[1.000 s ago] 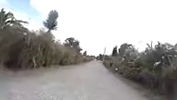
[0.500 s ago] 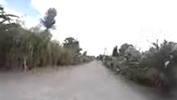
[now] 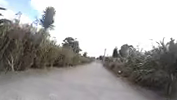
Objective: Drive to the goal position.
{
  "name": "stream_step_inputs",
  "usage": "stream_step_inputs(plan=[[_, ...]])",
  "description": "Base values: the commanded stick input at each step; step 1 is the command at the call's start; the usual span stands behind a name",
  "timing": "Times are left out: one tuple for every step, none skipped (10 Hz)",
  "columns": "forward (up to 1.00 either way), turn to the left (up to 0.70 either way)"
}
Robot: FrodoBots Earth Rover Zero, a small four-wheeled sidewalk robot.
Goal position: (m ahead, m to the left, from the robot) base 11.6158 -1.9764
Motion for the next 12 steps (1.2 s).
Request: stream_step_inputs(plan=[[0.85, 0.0], [0.85, 0.0], [0.85, 0.0], [0.85, 0.0], [0.85, 0.0], [0.85, 0.0], [0.85, 0.0], [0.85, 0.0], [0.85, 0.0], [0.85, 0.0], [0.85, 0.0], [0.85, 0.0]])
